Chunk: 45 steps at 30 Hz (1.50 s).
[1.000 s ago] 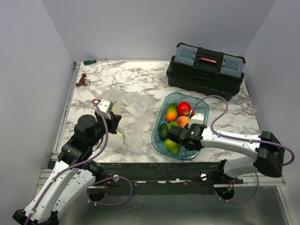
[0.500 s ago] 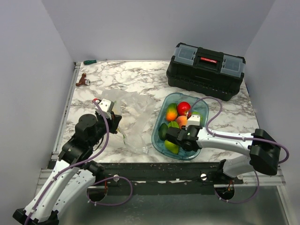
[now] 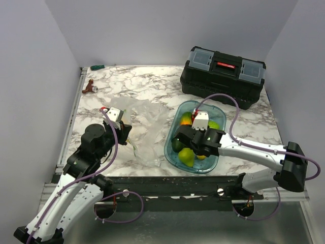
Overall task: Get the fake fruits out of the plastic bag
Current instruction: Place the fake fruit in the bin, then take out the fake fruit from the plastic bag.
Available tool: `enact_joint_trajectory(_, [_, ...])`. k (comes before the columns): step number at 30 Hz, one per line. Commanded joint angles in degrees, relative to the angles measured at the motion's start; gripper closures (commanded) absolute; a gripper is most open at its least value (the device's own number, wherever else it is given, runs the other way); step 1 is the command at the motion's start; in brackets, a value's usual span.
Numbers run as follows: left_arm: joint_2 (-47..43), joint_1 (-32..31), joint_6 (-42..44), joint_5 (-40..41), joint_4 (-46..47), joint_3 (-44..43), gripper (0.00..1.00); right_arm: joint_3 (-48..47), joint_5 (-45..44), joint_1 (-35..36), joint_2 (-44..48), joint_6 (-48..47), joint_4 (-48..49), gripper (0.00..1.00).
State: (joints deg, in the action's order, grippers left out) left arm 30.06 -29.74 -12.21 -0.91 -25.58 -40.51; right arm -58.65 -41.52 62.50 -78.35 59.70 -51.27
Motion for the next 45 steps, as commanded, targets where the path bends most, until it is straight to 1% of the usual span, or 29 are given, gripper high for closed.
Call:
enact_joint_trajectory(1, [-0.1,0.24,0.25,-2.75,0.88,-0.11,1.0,0.31,6.6,-0.11,2.58,-12.38,19.88,0.43])
enact_joint_trajectory(2, [-0.02,0.21,0.25,-3.31,0.87,-0.22,1.0,1.57,9.21,-0.15,3.07,-14.82,25.82,0.43])
enact_joint_trajectory(3, [0.12,0.21,0.32,-4.27,0.93,-0.3,1.0,2.18,10.82,-0.19,3.2,-16.05,29.71,0.43])
enact_joint_trajectory(7, [-0.48,0.21,0.78,-10.15,2.35,0.45,1.0,2.17,16.08,-0.15,1.56,-20.55,42.28,0.43])
enact_joint_trajectory(8, [-0.6,0.21,0.87,-12.2,3.03,0.6,1.0,2.18,17.56,-0.12,0.68,-21.53,45.49,0.42])
enact_joint_trajectory(12, [-1.26,0.21,1.09,-20.56,4.95,1.01,1.0,2.92,28.35,-0.14,-5.08,-25.99,58.99,0.42])
enact_joint_trajectory(15, [-2.39,0.05,1.13,-24.3,6.96,1.95,1.0,4.03,34.67,0.0,-10.19,-26.11,68.48,0.43])
enact_joint_trajectory(19, [-2.73,-0.15,1.22,-25.89,7.4,2.28,1.0,8.77,37.22,0.52,-15.72,-24.62,84.43,0.43])
enact_joint_trajectory(20, [-2.67,-0.23,1.3,-25.63,7.45,2.38,1.0,9.53,37.41,0.55,-17.41,-24.52,88.49,0.41])
enact_joint_trajectory(26, [-0.83,-0.41,1.16,-25.38,7.05,1.98,1.0,8.43,37.23,0.56,-26.82,-25.03,100.87,0.21])
enact_joint_trajectory(28, [-0.46,-0.49,1.21,-25.63,6.99,1.92,1.0,7.0,35.11,0.58,-29.73,-23.52,102.45,0.15])
enact_joint_trajectory(29, [-0.45,-0.5,1.15,-25.73,7.11,2.06,1.0,5.71,34.37,0.37,-31.27,-22.8,102.13,0.14])
enact_joint_trajectory(31, [-0.4,-0.58,1.05,-26.06,7.38,2.14,1.0,3.21,33.21,0.33,-33.79,-22.16,101.84,0.13])
enact_joint_trajectory(39, [0.91,-0.93,0.59,-28.03,7.85,2.11,1.0,-4.87,24.07,0.29,-42.1,-18.14,98.95,0.11])
enact_joint_trajectory(40, [1.11,-1.01,0.52,-28.41,7.92,2.02,1.0,-6.27,23.04,0.3,-42.97,-17.42,97.34,0.1])
enact_joint_trajectory(43, [1.13,-1.1,0.52,-28.65,7.76,1.88,1.0,-10.51,18.14,0.4,-45.02,-16.06,89.24,0.05])
enact_joint_trajectory(45, [0.64,-1.18,0.53,-28.07,7.81,2.17,1.0,-12.35,14.61,0.36,-45.94,-15.0,84.34,0.04])
